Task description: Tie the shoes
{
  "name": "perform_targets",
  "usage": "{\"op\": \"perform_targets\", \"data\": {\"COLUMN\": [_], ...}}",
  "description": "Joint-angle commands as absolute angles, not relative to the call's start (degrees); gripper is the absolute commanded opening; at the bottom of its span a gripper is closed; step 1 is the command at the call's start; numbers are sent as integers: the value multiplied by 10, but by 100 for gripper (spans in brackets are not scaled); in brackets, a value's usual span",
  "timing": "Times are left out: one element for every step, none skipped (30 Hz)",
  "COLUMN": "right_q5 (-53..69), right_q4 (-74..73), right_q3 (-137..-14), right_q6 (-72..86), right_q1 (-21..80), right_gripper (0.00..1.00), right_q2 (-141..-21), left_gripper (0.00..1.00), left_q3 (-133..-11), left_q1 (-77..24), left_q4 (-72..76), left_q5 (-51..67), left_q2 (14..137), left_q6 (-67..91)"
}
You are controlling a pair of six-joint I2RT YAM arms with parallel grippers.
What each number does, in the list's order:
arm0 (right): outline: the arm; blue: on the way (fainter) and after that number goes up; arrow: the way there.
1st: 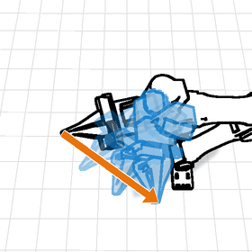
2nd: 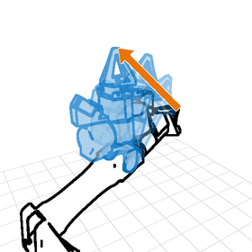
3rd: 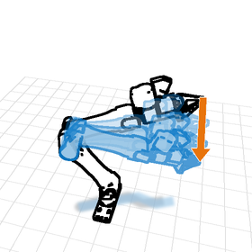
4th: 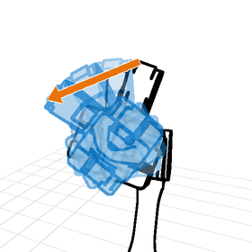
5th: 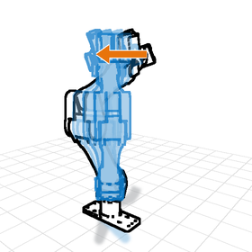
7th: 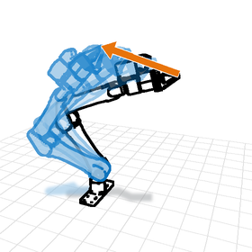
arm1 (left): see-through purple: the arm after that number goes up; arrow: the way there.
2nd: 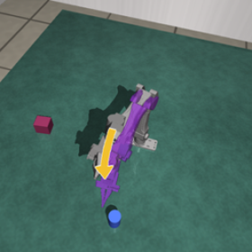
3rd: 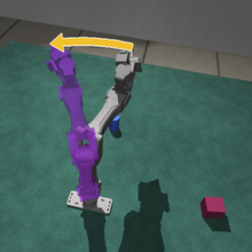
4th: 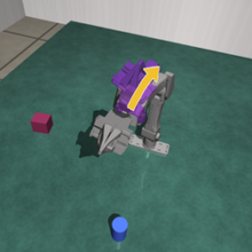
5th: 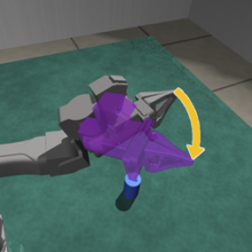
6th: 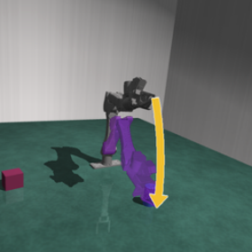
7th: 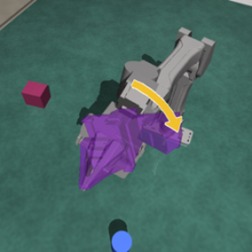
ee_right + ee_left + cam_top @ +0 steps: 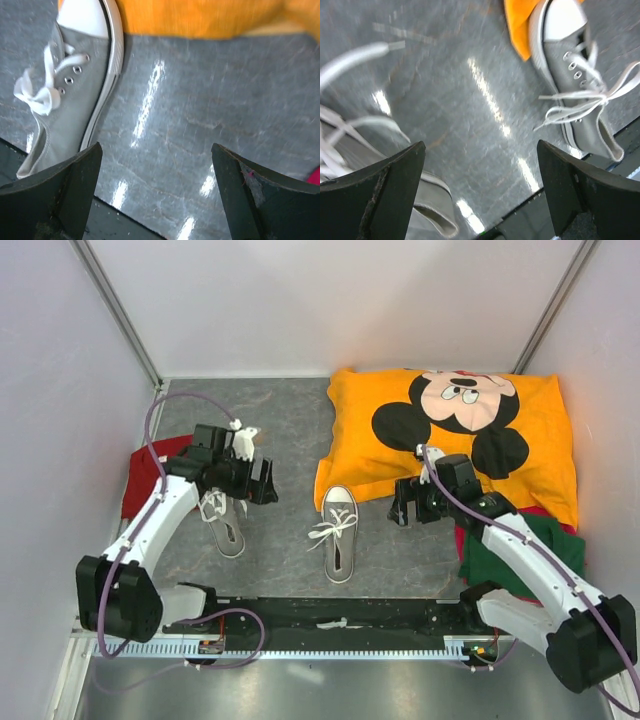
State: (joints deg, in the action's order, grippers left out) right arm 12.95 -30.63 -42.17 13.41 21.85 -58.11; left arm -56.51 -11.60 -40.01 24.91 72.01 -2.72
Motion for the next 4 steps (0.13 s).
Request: {"op": "perform_targets", "data": {"right_q5": [149, 156, 159, 165], "right_q4": [-294, -295, -295, -295], "right_q3": [-398, -397, -398, -401], "right_q6": [178, 177, 177, 172], "right_q1": [215, 215, 215, 215], "right_gripper": [98, 98, 98, 98], "right_q2": [-540, -538, -540, -541], "left_gripper": [99, 99, 99, 99], "left_q3": [-527, -523, -519, -512], "left_q1": [-115, -115, -115, -115], "left_q4": [-386, -376, -369, -362], "left_q5": [214, 211, 206, 200], "left_q2": [669, 656, 648, 639], "left_q6": [46, 61, 67, 70]}}
